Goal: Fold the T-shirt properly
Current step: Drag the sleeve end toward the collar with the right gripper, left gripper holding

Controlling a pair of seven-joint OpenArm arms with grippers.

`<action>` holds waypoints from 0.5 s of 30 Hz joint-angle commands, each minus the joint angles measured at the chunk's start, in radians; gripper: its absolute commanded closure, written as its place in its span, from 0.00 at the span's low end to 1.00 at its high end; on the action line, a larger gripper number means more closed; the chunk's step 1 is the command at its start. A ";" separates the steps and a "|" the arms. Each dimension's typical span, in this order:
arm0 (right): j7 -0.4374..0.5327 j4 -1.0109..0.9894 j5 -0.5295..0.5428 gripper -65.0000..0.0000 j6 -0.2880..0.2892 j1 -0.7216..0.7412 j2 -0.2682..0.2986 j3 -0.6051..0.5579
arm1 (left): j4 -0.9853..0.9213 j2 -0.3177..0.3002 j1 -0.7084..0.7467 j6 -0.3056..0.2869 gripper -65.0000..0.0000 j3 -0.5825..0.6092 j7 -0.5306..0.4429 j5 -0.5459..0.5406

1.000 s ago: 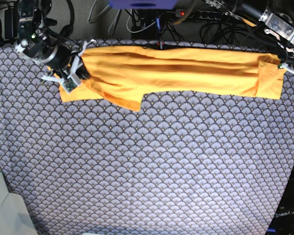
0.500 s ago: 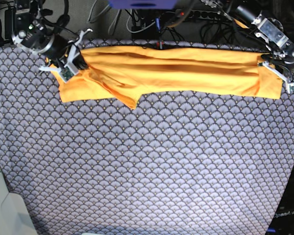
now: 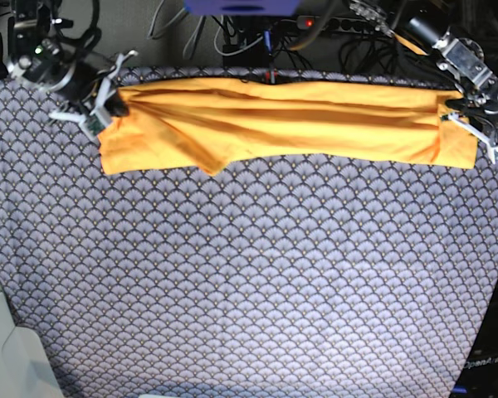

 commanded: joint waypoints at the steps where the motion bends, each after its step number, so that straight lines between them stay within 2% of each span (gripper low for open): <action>1: 0.017 0.003 0.011 1.00 -0.004 0.008 0.013 0.022 | -0.001 0.000 -0.001 -0.017 1.00 0.001 0.031 0.007; 6: 0.017 -0.026 0.011 1.00 -0.004 0.034 0.013 0.069 | -0.001 0.000 -0.001 -0.017 1.00 0.001 0.031 0.007; 15: 0.017 -0.031 0.008 1.00 -0.004 0.037 0.010 0.071 | -0.015 -0.003 -0.013 -0.017 1.00 0.003 0.031 0.007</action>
